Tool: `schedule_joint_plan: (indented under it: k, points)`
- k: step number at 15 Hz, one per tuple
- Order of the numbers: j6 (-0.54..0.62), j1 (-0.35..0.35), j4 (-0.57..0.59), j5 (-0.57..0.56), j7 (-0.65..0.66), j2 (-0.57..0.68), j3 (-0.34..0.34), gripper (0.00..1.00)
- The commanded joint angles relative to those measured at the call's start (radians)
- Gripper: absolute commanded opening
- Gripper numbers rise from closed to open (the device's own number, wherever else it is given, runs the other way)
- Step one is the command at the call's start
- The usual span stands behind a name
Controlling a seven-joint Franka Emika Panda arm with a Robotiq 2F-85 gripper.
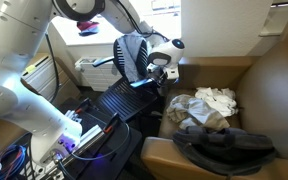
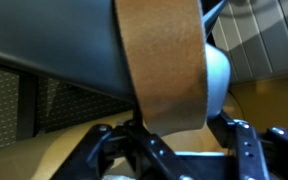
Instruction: Take the belt off the arm of the black chair and put it on the seat
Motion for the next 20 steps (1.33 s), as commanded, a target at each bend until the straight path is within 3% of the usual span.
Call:
schedule_joint_plan:
  k: [1, 5, 10, 14, 17, 20]
  points:
    - [0.039, 0.041, -0.002, 0.005, 0.046, 0.001, -0.03, 0.37]
    - [0.142, 0.124, -0.015, -0.044, 0.179, 0.005, -0.108, 0.14]
    - [0.244, 0.248, -0.071, -0.235, 0.45, -0.039, -0.248, 0.01]
    - [0.462, 0.384, -0.254, -0.378, 0.567, -0.207, -0.354, 0.01]
    - [0.608, 0.546, -0.376, -0.502, 0.636, -0.303, -0.482, 0.01]
    - [0.742, 0.724, -0.495, -0.583, 0.615, -0.394, -0.586, 0.01]
